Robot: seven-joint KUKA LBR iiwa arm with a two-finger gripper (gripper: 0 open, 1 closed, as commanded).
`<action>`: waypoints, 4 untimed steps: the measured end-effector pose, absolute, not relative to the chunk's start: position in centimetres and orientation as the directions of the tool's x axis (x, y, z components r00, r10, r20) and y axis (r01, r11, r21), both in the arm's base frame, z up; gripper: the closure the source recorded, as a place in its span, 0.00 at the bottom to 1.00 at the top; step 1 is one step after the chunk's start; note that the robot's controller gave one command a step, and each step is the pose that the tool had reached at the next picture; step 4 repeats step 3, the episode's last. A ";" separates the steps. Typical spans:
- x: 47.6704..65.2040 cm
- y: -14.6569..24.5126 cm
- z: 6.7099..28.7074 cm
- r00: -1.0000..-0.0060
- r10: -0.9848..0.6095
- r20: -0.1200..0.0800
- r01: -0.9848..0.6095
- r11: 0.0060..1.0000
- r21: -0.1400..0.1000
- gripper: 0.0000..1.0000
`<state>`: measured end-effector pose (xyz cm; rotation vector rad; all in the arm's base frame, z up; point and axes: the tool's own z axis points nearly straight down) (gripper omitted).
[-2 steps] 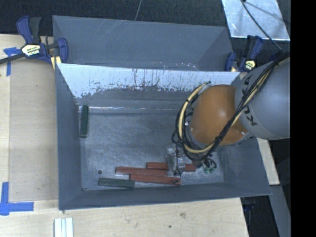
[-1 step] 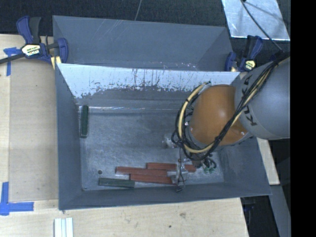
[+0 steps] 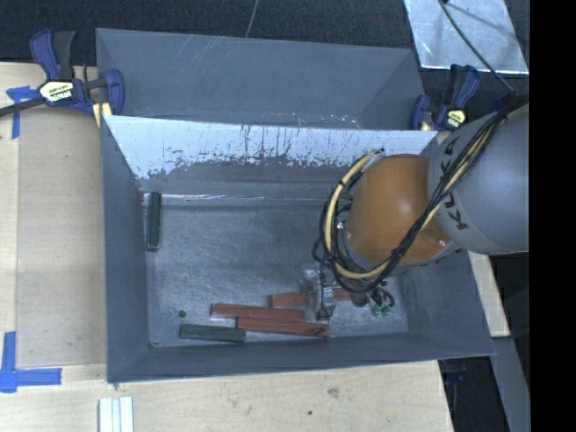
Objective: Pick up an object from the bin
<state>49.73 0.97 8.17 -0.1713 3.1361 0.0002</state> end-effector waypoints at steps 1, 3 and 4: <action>49.7 1.0 8.2 -0.994 -0.109 -0.001 -0.109 0.994 0.000 1.00; 48.4 2.6 17.8 -0.990 -0.142 0.000 -0.142 0.990 0.000 1.00; 48.4 2.6 17.8 -0.990 -0.142 0.000 -0.142 0.990 0.000 1.00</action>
Offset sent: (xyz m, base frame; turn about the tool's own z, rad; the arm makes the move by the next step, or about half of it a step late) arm -0.0134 0.0425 0.0719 -0.0204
